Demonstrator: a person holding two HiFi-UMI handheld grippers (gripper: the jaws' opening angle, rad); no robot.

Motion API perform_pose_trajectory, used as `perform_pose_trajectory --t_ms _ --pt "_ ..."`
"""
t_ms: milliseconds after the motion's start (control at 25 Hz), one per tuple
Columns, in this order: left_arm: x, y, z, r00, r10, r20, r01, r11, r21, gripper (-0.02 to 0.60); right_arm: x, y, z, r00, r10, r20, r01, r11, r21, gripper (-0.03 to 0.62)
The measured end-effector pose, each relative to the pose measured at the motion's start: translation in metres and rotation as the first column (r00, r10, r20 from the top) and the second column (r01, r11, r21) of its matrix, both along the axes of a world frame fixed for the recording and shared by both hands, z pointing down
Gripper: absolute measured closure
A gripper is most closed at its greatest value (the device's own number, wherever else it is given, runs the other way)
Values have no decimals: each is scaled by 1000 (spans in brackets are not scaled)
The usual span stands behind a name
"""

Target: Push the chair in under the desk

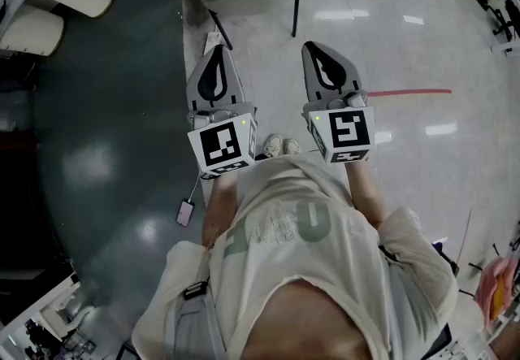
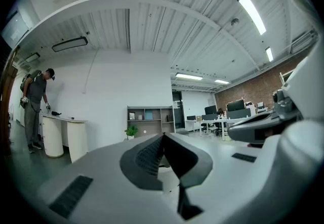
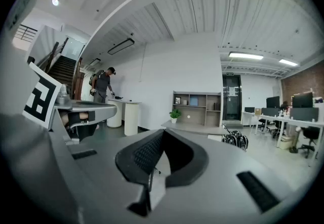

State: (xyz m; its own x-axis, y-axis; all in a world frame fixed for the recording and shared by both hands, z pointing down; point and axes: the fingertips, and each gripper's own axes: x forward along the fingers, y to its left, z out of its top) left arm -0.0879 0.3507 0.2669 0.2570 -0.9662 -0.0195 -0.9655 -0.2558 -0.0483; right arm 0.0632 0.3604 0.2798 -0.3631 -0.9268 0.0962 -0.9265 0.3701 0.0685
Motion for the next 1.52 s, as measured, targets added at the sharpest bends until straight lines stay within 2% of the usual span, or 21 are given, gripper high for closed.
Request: perform_pose_trajectory --t_ms 440,760,880,1120,1360,1520 --pt "-14 -10 6 1000 -6 -21 6 1000 -6 569 -15 -4 8 999 -40 -22 39 999 -28 577" --pt "-44 -20 10 998 10 -59 -10 1000 -4 568 -27 -13 7 1000 11 24 -10 999 -30 577" --pt "-59 -23 14 998 24 -52 -24 1000 5 568 -32 -15 15 999 31 16 -31 999 -37 577" --pt "-87 -46 37 998 18 -57 -20 999 -32 569 -29 -24 22 996 84 30 -83 996 -39 577" --pt "-64 -87 44 998 44 -48 -46 999 -25 568 -2 -61 21 992 113 50 -112 994 -11 577" --pt "-46 -129 55 998 55 -39 -55 998 -12 568 -1 -99 29 997 62 48 -61 998 -15 577"
